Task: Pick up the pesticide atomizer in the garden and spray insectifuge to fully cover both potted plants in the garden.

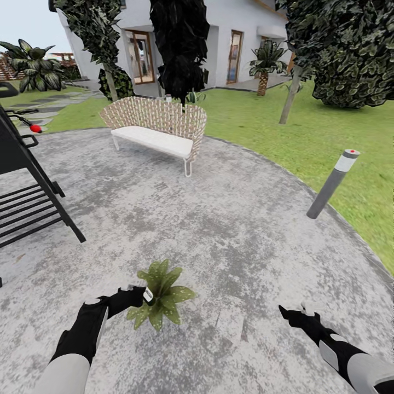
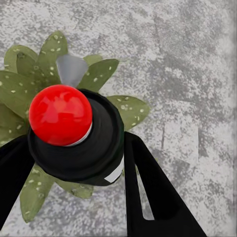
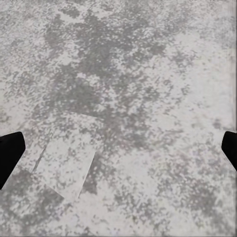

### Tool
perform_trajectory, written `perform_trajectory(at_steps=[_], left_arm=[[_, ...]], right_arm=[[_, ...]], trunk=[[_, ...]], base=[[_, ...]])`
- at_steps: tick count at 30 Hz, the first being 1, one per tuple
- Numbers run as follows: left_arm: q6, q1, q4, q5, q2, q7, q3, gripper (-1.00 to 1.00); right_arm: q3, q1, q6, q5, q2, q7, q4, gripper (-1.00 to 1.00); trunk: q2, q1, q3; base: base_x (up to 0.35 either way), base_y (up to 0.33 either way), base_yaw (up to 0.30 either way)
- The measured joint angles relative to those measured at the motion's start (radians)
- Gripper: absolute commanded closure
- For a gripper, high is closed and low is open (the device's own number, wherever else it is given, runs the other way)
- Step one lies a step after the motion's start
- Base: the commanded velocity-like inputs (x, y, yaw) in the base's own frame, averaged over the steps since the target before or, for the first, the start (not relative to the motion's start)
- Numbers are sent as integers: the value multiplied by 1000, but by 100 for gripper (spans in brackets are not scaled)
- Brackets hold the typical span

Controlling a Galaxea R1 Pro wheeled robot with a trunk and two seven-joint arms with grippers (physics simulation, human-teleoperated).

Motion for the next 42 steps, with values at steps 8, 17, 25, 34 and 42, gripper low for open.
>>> perform_trajectory(at_steps=[8,17,25,34,42], left_arm=[[0,0,0,0,0,0,0,100],[0,0,0,0,0,0,1,100],[0,0,0,1,0,0,0,100],[0,0,0,0,0,0,0,100],[0,0,0,0,0,0,1,100]], right_arm=[[0,0,0,0,0,1,0,-100],[0,-1,0,0,0,1,0,-100],[0,-1,0,0,0,0,0,-100],[0,-1,1,0,1,0,0,-100],[0,-1,1,0,1,0,0,-100]], trunk=[[0,0,8],[0,0,10],[0,0,10],[0,0,11],[0,0,19]], base=[[0,-29,0],[0,0,0],[0,-34,0],[0,-305,-32],[0,-303,-179]])
